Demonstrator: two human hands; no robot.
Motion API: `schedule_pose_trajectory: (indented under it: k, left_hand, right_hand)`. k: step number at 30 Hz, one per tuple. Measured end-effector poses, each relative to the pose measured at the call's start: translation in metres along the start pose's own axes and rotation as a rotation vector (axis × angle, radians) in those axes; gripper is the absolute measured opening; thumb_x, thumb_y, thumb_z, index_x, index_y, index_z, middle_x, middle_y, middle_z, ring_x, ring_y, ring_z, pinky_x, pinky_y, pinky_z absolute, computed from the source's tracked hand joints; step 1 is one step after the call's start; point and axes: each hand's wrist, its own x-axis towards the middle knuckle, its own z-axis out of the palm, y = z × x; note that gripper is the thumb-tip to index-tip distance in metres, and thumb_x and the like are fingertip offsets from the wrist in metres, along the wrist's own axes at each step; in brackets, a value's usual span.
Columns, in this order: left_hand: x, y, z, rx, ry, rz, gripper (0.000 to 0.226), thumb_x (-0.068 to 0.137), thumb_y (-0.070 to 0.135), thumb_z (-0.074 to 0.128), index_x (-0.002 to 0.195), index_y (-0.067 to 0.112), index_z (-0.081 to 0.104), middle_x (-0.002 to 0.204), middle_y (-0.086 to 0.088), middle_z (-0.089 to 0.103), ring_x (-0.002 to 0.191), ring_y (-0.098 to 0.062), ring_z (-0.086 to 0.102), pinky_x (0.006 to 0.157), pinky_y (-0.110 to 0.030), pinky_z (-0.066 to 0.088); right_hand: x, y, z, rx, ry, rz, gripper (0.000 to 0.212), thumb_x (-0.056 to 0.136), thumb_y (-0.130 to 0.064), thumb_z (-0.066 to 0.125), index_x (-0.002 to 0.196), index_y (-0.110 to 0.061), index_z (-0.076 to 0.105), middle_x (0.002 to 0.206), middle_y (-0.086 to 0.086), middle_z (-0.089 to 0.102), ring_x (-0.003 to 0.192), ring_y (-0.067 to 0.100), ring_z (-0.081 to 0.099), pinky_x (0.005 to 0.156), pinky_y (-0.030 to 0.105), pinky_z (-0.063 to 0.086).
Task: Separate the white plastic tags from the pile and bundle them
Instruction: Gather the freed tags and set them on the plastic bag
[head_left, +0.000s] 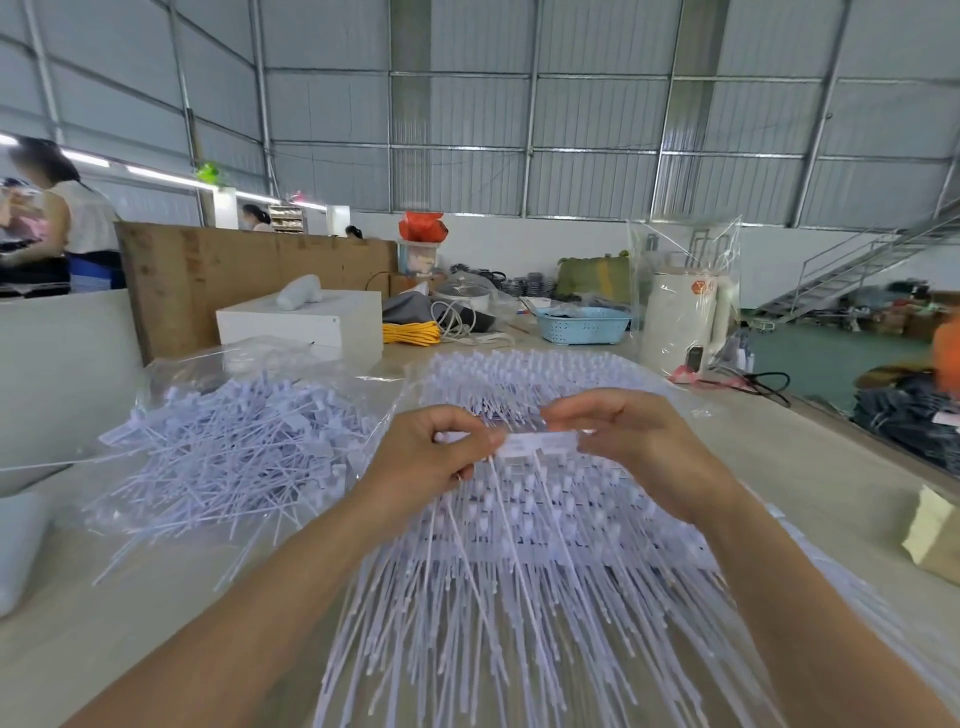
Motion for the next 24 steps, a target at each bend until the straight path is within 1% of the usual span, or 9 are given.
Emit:
schedule_pose_trajectory:
  k: [2, 5, 8, 10, 12, 16, 20, 22, 24]
  left_hand:
    - [-0.002, -0.002, 0.001, 0.084, -0.017, 0.049, 0.008, 0.077, 0.014, 0.075, 0.076, 0.008, 0.070, 0.053, 0.000, 0.058, 0.041, -0.007, 0.047, 0.041, -0.015, 0.035]
    - [-0.002, -0.003, 0.001, 0.145, -0.028, 0.109, 0.012, 0.076, 0.015, 0.076, 0.079, 0.004, 0.070, 0.049, 0.000, 0.055, 0.039, -0.006, 0.044, 0.042, -0.014, 0.035]
    - [-0.002, -0.003, 0.004, 0.138, -0.041, 0.122, 0.011, 0.077, 0.012, 0.075, 0.079, 0.004, 0.070, 0.048, 0.007, 0.055, 0.037, -0.002, 0.043, 0.041, -0.013, 0.035]
    - [-0.004, -0.004, 0.008, 0.104, -0.040, 0.105, 0.008, 0.077, 0.014, 0.075, 0.077, 0.007, 0.070, 0.049, 0.009, 0.055, 0.040, -0.002, 0.045, 0.043, -0.012, 0.037]
    - [-0.005, -0.003, 0.011, 0.039, -0.049, 0.056, 0.011, 0.079, 0.020, 0.072, 0.079, 0.010, 0.070, 0.051, 0.006, 0.055, 0.043, -0.005, 0.047, 0.045, -0.015, 0.039]
    - [-0.007, -0.002, 0.013, 0.028, -0.092, -0.002, 0.019, 0.085, 0.029, 0.065, 0.086, 0.010, 0.068, 0.054, 0.005, 0.054, 0.044, -0.007, 0.046, 0.046, -0.016, 0.039]
    - [-0.009, -0.001, 0.013, 0.071, -0.115, -0.013, 0.036, 0.078, 0.044, 0.062, 0.078, 0.009, 0.071, 0.052, 0.002, 0.057, 0.041, -0.008, 0.044, 0.042, -0.015, 0.036]
    - [-0.009, 0.000, 0.013, 0.095, -0.116, -0.023, 0.031, 0.083, 0.037, 0.063, 0.058, 0.019, 0.068, 0.048, 0.001, 0.055, 0.036, -0.008, 0.039, 0.038, -0.014, 0.031]
    - [-0.008, 0.001, 0.010, 0.103, -0.121, -0.041, 0.038, 0.087, 0.028, 0.063, 0.051, 0.016, 0.062, 0.047, -0.002, 0.052, 0.033, -0.008, 0.034, 0.037, -0.014, 0.027]
  right_hand:
    - [0.000, -0.003, 0.012, -0.272, -0.080, -0.001, 0.022, 0.087, -0.011, 0.065, 0.106, -0.021, 0.070, 0.111, -0.006, 0.068, 0.103, 0.007, 0.061, 0.082, 0.018, 0.047]
    - [0.003, -0.003, 0.030, -0.565, -0.192, -0.092, 0.015, 0.087, -0.025, 0.067, 0.101, -0.021, 0.070, 0.090, -0.009, 0.067, 0.085, 0.012, 0.059, 0.079, 0.031, 0.045]
    - [0.004, -0.003, 0.030, -0.835, -0.141, -0.086, 0.022, 0.086, -0.040, 0.064, 0.105, -0.029, 0.069, 0.086, -0.021, 0.057, 0.091, 0.007, 0.046, 0.094, 0.042, 0.037]
    - [0.003, -0.005, 0.030, -0.770, -0.124, -0.089, 0.017, 0.085, -0.039, 0.066, 0.099, -0.030, 0.069, 0.091, -0.017, 0.064, 0.092, 0.004, 0.050, 0.095, 0.042, 0.040]
    - [0.003, -0.007, 0.033, -0.625, -0.093, -0.098, 0.004, 0.083, -0.029, 0.070, 0.086, -0.028, 0.067, 0.084, -0.009, 0.067, 0.083, 0.012, 0.060, 0.084, 0.042, 0.047]
    - [0.004, -0.007, 0.036, -0.538, -0.034, -0.082, 0.009, 0.079, -0.019, 0.073, 0.076, -0.024, 0.067, 0.073, 0.002, 0.066, 0.070, 0.019, 0.059, 0.072, 0.042, 0.049]
    - [0.004, -0.005, 0.036, -0.559, -0.046, -0.079, 0.002, 0.079, -0.020, 0.073, 0.079, -0.021, 0.071, 0.065, -0.008, 0.063, 0.059, 0.004, 0.052, 0.064, 0.031, 0.043]
    - [0.003, -0.005, 0.036, -0.585, -0.033, -0.082, 0.010, 0.077, -0.020, 0.075, 0.073, -0.028, 0.072, 0.059, -0.016, 0.060, 0.057, -0.001, 0.050, 0.064, 0.029, 0.041]
    - [0.002, -0.005, 0.038, -0.628, -0.014, -0.092, 0.012, 0.076, -0.021, 0.076, 0.074, -0.032, 0.073, 0.054, -0.024, 0.054, 0.056, -0.005, 0.048, 0.065, 0.025, 0.037]
